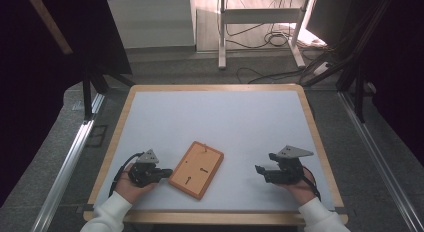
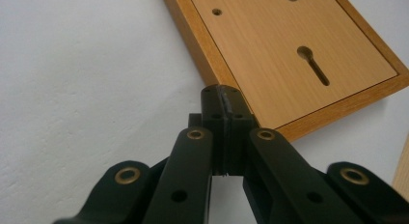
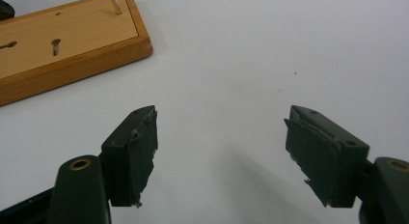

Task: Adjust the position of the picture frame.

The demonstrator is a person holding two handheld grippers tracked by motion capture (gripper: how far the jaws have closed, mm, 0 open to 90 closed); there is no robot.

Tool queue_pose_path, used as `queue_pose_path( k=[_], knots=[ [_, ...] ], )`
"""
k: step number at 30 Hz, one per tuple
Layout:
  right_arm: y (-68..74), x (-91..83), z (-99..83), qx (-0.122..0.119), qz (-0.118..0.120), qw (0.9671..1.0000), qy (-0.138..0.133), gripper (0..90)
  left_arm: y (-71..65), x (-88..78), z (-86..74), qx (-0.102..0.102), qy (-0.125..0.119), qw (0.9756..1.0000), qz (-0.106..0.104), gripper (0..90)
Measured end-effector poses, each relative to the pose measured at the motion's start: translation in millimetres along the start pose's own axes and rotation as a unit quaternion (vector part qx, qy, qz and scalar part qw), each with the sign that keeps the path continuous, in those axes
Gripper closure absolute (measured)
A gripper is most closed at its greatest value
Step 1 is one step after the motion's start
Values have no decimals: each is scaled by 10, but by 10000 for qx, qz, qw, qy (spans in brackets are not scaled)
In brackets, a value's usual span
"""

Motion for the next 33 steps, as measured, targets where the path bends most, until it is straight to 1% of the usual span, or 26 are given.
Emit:
queue_pose_path(
  k=[3, 8, 13, 17, 19, 20, 22, 27, 33],
  knots=[
    [-9, 5, -4, 12, 1, 10000, 9, 271, 3, 2, -5, 21, 61, 10000, 18, 900],
    [-19, 9, -11, -4, -27, 10000, 22, 271, -10, 2, -5, 24, 90, 10000, 32, 900],
    [-19, 16, -15, -16, -21, 10000, 41, 271, -53, -4, -28, 65, 116, 9999, -103, 900],
    [-12, 25, -18, -11, -21, 10000, 64, 271, -101, -4, -40, 118, 137, 9997, -165, 900],
    [-8, 25, -17, -18, -22, 10000, 60, 271, -128, 11, -32, 137, 142, 9996, -209, 900],
    [-8, 25, -17, -22, -23, 10000, 58, 271, -138, 17, -27, 183, 175, 9994, -228, 900],
    [-8, 25, -16, -14, -27, 10000, 56, 271, -180, 45, -13, 186, 160, 9992, -309, 900],
    [-9, 32, -18, -24, -25, 10000, 75, 271, -258, 93, 29, 325, 229, 9986, -355, 900],
    [0, 39, -20, -15, -7, 10000, 90, 271, -330, 148, 69, 361, 225, 9980, -469, 900]
  ],
)
Point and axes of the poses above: each handheld gripper's, and its own axes: x roughly forward along the jaws, z roughly out of its top, y roughly to its left, the point moved 4 cm from there along x, roughly forward along the jaws, and after that the axes turned 6 degrees about -z, right-handed, at the moved point
